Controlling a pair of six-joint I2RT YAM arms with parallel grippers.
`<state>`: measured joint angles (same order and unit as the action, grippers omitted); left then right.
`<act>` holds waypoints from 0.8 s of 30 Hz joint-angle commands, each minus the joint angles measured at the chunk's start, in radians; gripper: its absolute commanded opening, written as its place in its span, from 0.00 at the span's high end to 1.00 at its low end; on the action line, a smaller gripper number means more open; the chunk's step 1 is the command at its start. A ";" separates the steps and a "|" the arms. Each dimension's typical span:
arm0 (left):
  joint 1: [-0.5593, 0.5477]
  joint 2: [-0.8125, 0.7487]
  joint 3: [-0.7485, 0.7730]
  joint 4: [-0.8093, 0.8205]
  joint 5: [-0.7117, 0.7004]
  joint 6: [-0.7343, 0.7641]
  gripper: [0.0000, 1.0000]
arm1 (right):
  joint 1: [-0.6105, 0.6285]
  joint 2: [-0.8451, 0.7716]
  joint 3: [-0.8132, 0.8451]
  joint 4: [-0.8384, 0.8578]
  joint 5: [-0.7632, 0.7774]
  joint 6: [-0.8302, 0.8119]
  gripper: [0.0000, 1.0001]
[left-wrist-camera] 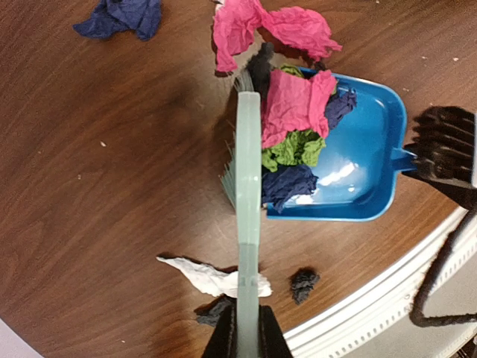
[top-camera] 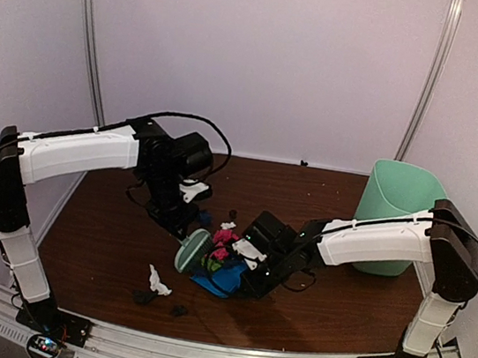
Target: Sweep away the paper scraps from the table
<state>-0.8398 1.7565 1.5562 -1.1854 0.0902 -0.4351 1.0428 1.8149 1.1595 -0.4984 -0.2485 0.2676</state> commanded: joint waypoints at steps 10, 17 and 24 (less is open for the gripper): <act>-0.031 -0.043 0.095 -0.087 0.179 -0.115 1.00 | -0.004 -0.016 -0.062 0.108 -0.026 0.015 1.00; -0.031 -0.051 0.177 -0.171 0.108 -0.134 1.00 | -0.004 -0.041 -0.140 0.179 -0.032 0.023 1.00; -0.031 -0.098 0.181 -0.171 0.095 -0.163 1.00 | -0.004 -0.072 -0.196 0.229 -0.006 0.025 1.00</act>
<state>-0.8658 1.7153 1.7134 -1.3346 0.2123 -0.5690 1.0428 1.7729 0.9977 -0.2821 -0.2710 0.2821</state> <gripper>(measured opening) 0.097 0.162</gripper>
